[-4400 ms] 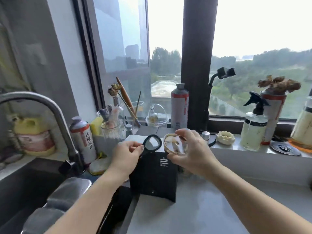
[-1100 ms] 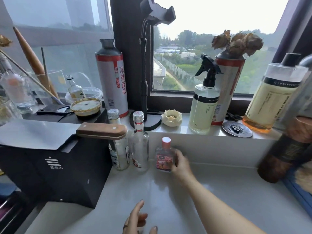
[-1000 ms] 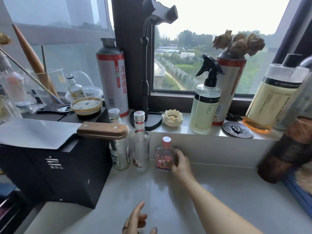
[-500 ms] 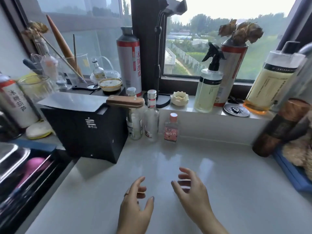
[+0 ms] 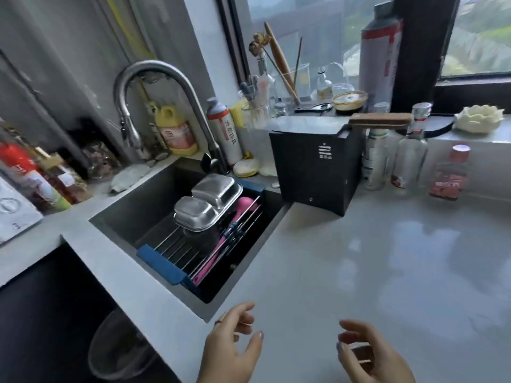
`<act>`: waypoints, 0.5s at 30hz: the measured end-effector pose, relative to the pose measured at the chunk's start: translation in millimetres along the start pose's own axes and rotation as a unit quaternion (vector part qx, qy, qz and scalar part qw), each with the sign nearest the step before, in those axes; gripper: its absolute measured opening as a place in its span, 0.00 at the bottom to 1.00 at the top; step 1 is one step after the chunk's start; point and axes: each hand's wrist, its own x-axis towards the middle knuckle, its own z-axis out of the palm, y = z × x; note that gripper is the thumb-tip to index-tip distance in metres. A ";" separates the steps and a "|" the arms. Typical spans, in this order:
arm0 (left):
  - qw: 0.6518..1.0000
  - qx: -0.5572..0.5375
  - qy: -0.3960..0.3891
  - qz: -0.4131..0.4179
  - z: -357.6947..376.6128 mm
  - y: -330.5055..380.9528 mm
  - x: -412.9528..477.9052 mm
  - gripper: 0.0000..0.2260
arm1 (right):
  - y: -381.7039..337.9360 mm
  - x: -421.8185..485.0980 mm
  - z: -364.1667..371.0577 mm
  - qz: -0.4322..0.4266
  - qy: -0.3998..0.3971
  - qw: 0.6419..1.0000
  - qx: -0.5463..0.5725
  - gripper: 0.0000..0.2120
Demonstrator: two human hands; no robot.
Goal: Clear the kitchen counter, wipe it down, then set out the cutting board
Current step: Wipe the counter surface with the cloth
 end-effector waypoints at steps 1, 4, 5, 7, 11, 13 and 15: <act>1.000 -0.010 0.004 -0.002 -8.9 -7.1 3.2 0.21 | -6.0 -2.9 16.9 0.000 -0.009 1.000 -0.007 0.19; 0.999 -0.042 -0.001 -0.005 -35.2 -32.5 15.9 0.21 | -17.1 -10.0 71.2 -0.012 -0.016 1.000 -0.013 0.18; 0.999 -0.047 -0.007 0.000 -46.5 -43.5 20.6 0.21 | -21.0 -12.1 89.4 -0.017 -0.017 1.000 -0.016 0.19; 0.999 -0.040 -0.013 0.013 -73.5 -68.6 31.9 0.22 | -26.6 -12.3 125.4 -0.023 -0.030 0.999 -0.029 0.20; 0.999 -0.034 0.004 0.005 -148.9 -126.5 57.7 0.23 | -47.4 -10.7 205.9 0.011 -0.032 0.999 -0.037 0.16; 0.998 -0.047 0.041 -0.010 -186.8 -150.5 74.7 0.24 | -53.3 -8.2 246.6 0.015 -0.022 0.999 -0.031 0.16; 0.995 -0.054 0.077 -0.037 -217.9 -173.4 92.7 0.26 | -60.8 1.0 283.8 0.040 -0.024 0.999 -0.014 0.15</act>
